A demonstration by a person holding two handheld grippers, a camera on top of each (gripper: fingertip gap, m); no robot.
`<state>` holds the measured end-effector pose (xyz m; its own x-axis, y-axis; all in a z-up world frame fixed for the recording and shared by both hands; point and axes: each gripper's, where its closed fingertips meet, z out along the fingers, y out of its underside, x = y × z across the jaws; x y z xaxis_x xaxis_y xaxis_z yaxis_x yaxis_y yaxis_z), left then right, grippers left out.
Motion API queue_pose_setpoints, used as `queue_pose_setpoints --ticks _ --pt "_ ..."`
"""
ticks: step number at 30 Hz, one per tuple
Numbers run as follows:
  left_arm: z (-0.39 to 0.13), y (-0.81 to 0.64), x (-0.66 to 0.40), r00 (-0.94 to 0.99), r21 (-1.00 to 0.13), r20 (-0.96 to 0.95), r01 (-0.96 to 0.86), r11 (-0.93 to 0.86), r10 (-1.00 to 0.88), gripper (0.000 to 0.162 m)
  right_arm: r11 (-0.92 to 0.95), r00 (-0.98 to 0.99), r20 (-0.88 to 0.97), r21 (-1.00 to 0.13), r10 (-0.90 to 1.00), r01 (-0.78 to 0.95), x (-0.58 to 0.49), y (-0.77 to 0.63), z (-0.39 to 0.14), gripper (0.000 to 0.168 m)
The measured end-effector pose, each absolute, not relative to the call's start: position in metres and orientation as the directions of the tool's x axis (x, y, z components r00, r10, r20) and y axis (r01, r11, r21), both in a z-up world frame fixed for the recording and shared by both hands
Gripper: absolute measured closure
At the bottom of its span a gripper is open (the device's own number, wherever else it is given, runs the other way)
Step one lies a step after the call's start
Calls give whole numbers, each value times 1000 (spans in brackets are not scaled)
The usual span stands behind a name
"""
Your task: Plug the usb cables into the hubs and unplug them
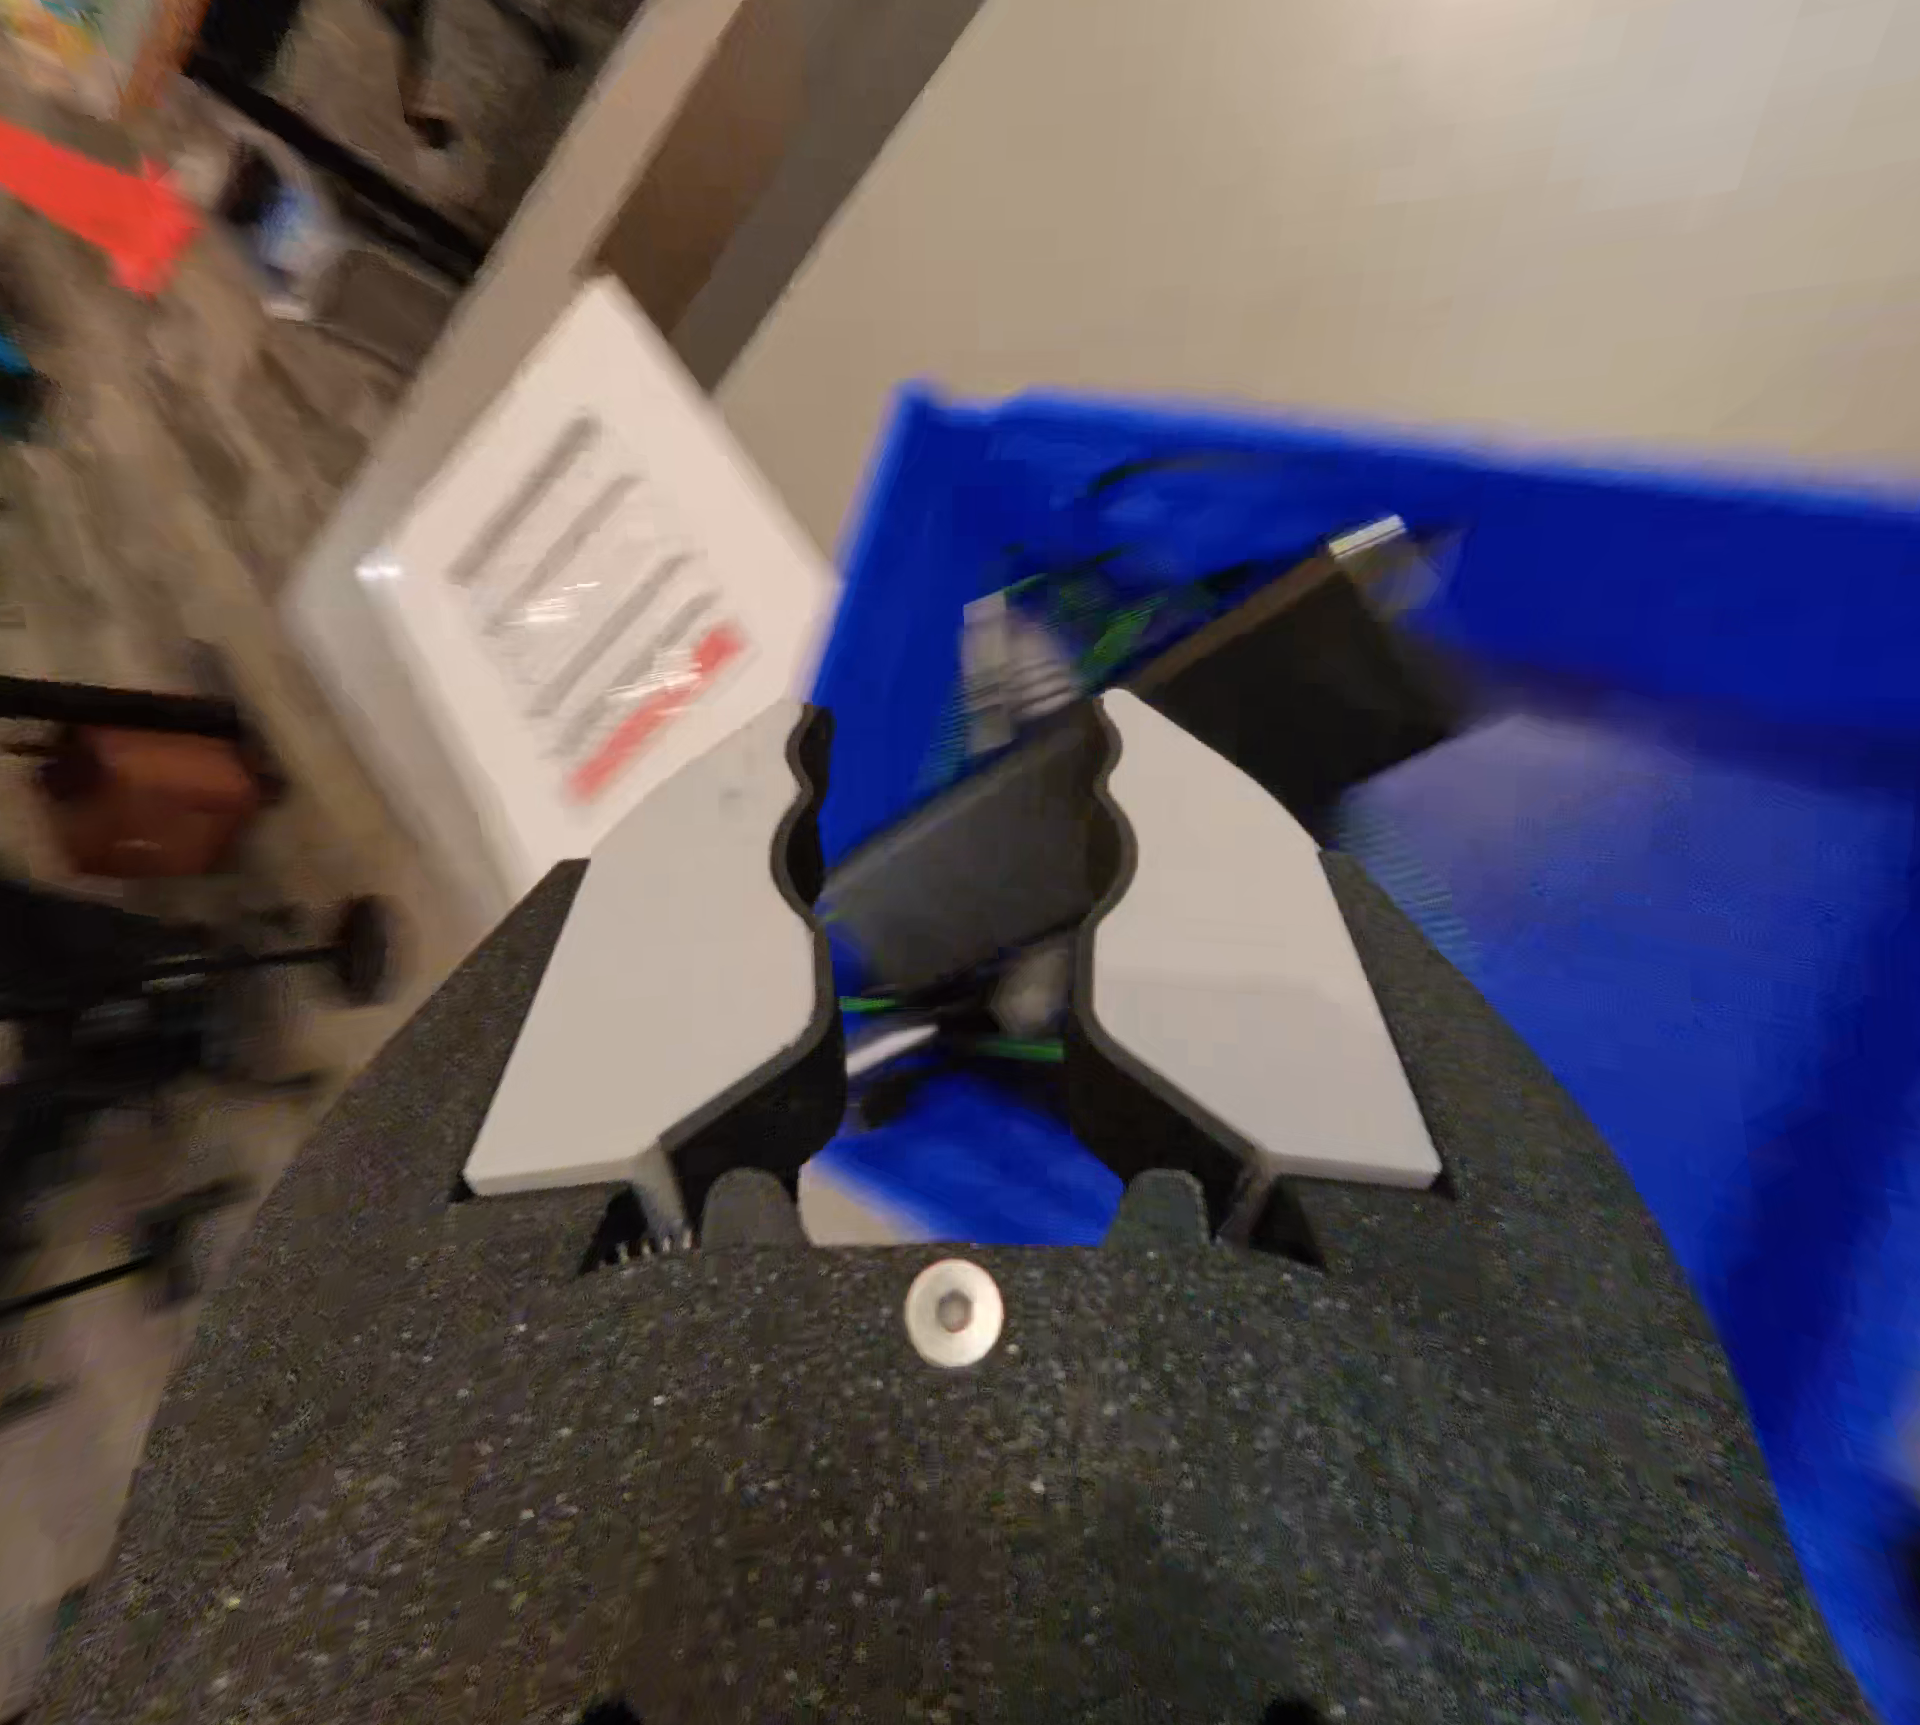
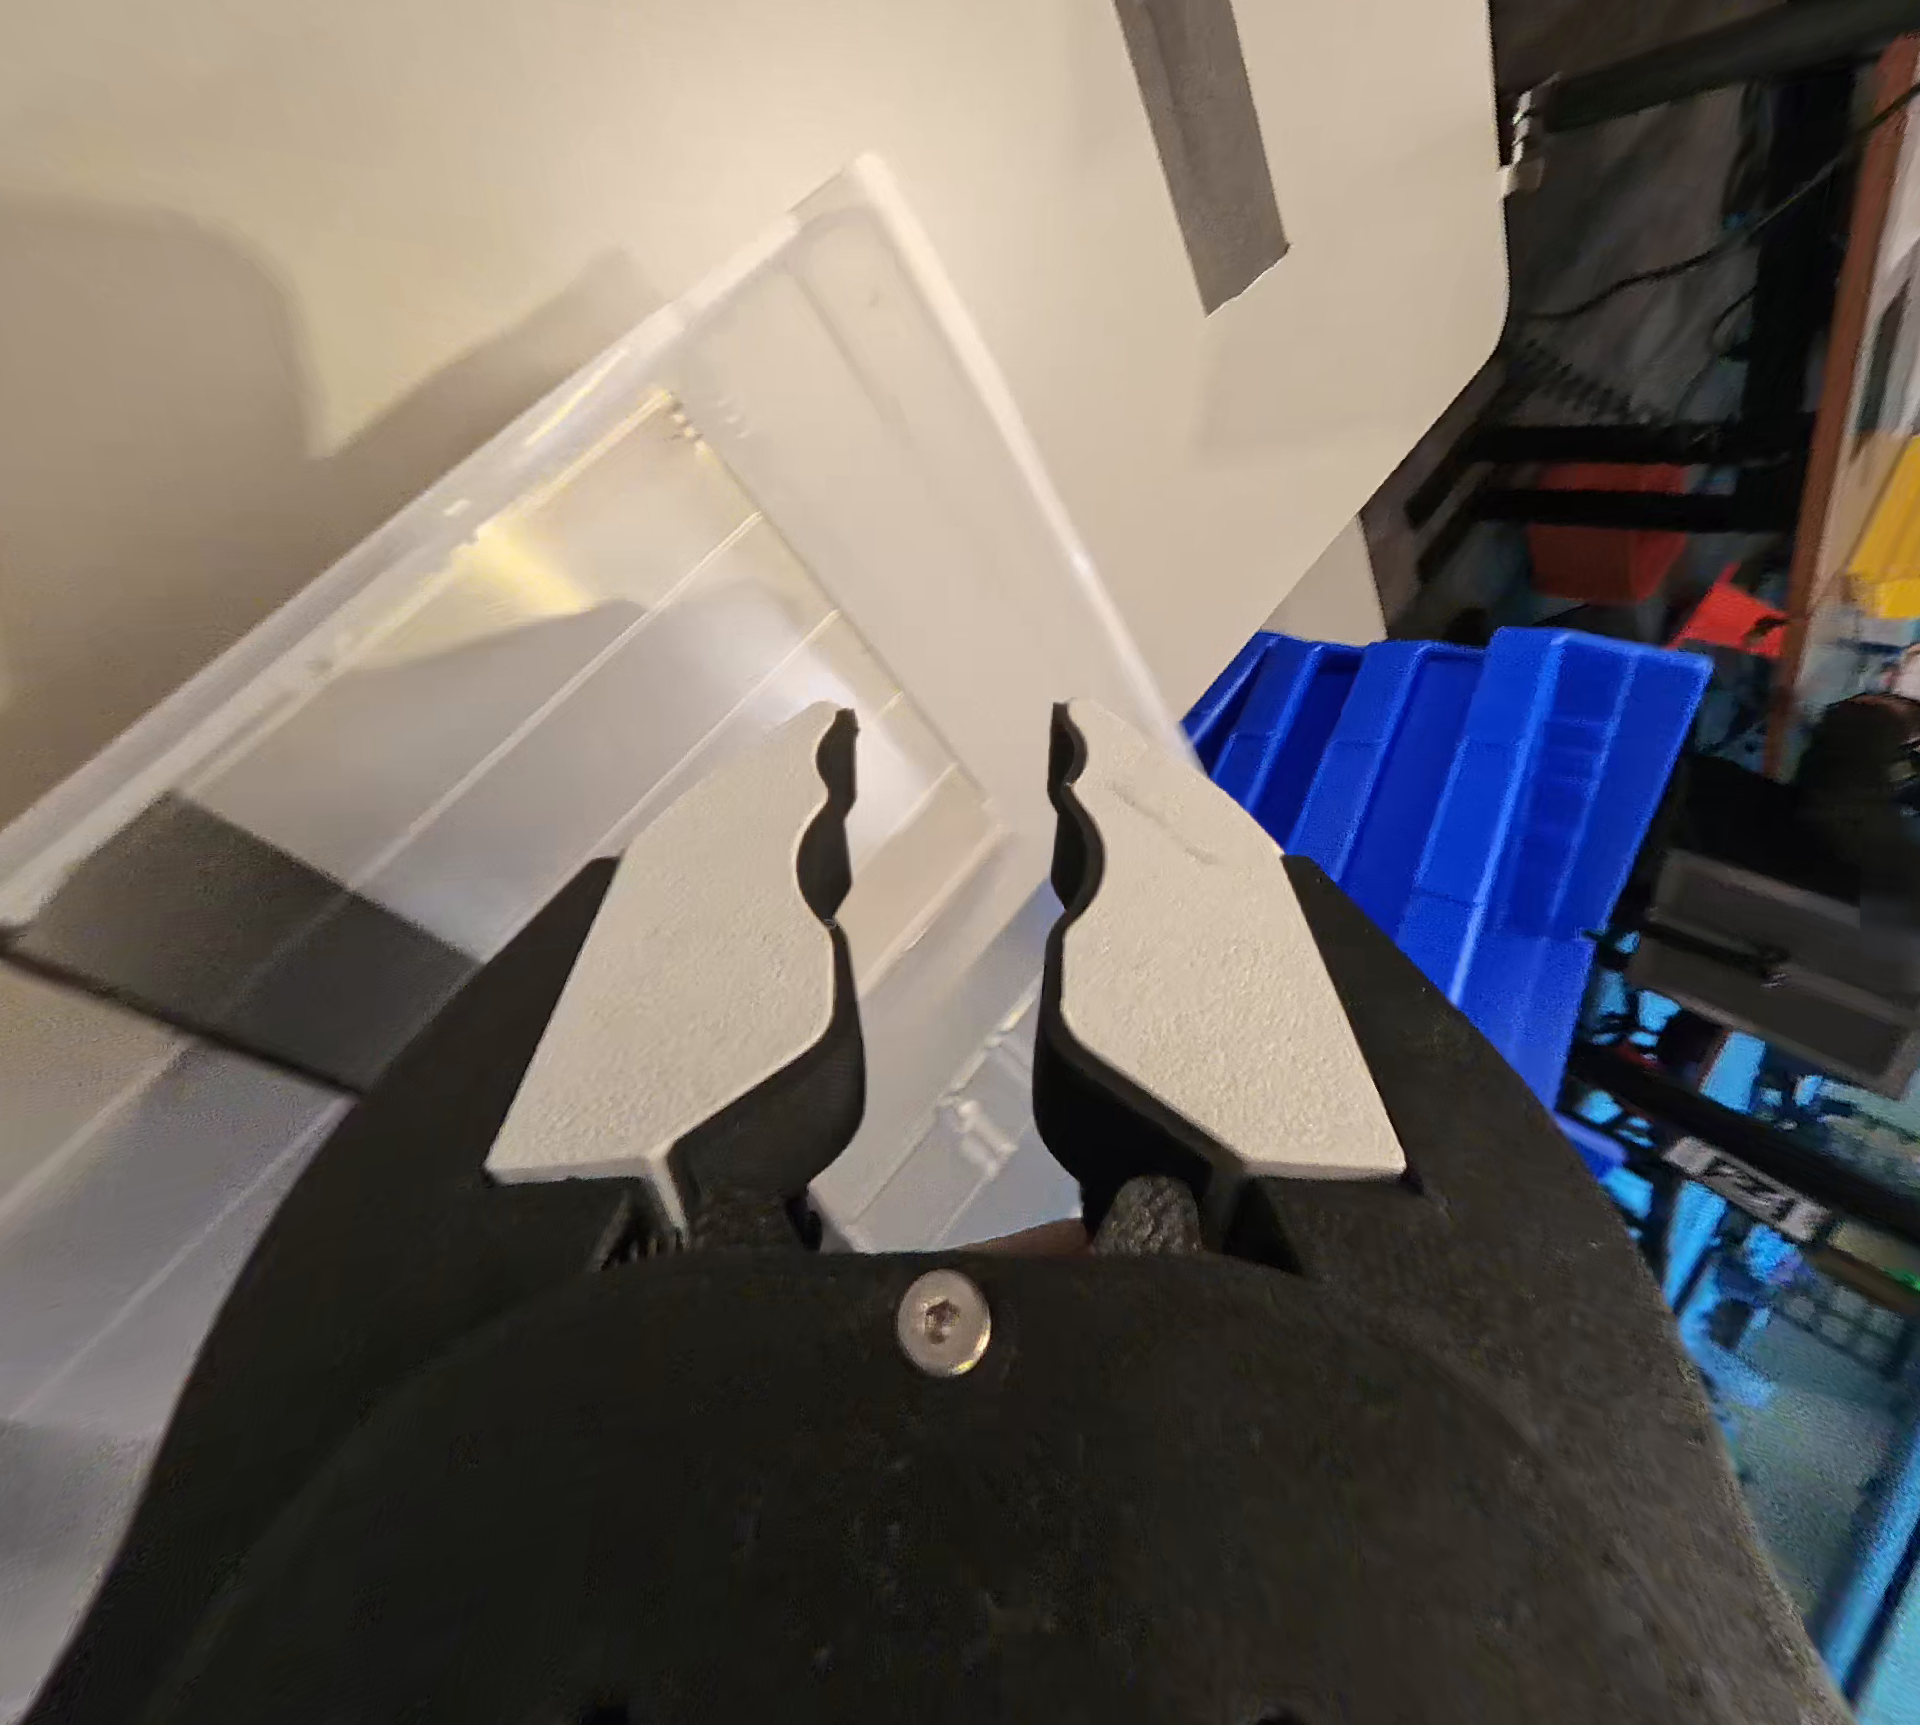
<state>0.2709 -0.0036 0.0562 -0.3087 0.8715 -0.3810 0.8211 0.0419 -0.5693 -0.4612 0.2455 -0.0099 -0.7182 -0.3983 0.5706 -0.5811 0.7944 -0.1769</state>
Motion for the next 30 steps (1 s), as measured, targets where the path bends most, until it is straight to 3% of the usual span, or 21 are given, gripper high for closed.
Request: queue_pose_setpoints --ticks 3,5,7,9,11,12,15,20,26,30 --pt "49 76 219 -429 -676 -50 679 286 902 118 822 -772 527 -217 -355 -526 -449 265 -12 133" --pt "33 112 194 -438 -660 70 653 371 896 119 839 -826 470 -271 -313 -472 -438 277 -14 133" --pt "12 128 179 -464 -620 126 653 434 877 104 843 -860 423 -317 -284 -434 -427 287 -15 133" --pt "-6 133 172 -517 -586 201 618 524 832 101 847 -866 421 -326 -268 -420 -422 299 -18 133" --pt "-19 129 174 -554 -568 175 618 543 814 110 848 -875 412 -340 -254 -406 -415 312 -21 133" --pt "-24 127 179 -551 -556 132 648 521 824 123 842 -881 410 -367 -236 -396 -411 317 -21 140" --pt "-23 127 182 -539 -549 135 658 516 832 126 826 -911 348 -431 -221 -365 -392 337 -18 139" --pt "-22 112 202 -469 -440 -123 816 375 875 133 786 -947 263 -539 -185 -304 -368 365 -5 136" --pt "-21 110 232 -555 -463 -37 746 478 831 145 736 -973 82 -641 -214 -216 -330 388 0 138" --pt "-20 111 258 -616 -499 -10 686 530 788 149 727 -972 -9 -665 -236 -170 -308 398 3 128"
